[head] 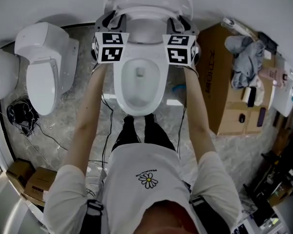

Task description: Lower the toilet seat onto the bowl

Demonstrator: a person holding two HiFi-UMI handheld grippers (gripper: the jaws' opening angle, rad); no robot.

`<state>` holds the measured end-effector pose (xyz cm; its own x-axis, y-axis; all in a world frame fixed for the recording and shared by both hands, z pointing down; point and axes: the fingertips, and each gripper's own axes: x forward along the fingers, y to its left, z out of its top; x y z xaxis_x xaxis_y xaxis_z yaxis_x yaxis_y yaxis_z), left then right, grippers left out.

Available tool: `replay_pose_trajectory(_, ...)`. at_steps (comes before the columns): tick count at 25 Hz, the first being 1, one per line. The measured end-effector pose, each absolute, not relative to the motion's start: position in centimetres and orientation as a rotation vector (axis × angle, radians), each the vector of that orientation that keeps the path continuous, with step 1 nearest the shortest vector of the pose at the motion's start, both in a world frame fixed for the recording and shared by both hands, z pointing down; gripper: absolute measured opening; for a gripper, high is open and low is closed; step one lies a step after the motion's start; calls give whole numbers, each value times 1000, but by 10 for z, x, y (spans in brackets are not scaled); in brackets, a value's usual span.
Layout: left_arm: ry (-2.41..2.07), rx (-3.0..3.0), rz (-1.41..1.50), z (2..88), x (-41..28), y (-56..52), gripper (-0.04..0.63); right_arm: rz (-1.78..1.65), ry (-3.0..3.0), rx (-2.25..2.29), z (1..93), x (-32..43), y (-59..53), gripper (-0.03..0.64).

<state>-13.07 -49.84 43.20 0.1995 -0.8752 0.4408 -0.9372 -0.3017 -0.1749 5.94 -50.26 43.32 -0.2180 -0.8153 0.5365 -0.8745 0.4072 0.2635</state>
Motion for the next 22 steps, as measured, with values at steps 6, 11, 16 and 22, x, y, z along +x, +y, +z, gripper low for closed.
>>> replay_pose_trajectory(6, -1784, 2352, 731, 431, -129, -500, 110, 112, -2011, 1461, 437, 68, -505, 123)
replay_pose_trajectory(11, -1792, 2345, 701, 433, -131, -500, 103, 77, -2027, 1519, 436, 68, -506, 98)
replay_pose_trajectory(16, -1760, 2346, 647, 429, -131, -499, 106, 78, -2043, 1526, 433, 69, -505, 92)
replay_pose_trajectory(22, -1704, 2351, 665, 429, -132, -496, 107, 44, -2019, 1524, 433, 69, -503, 83)
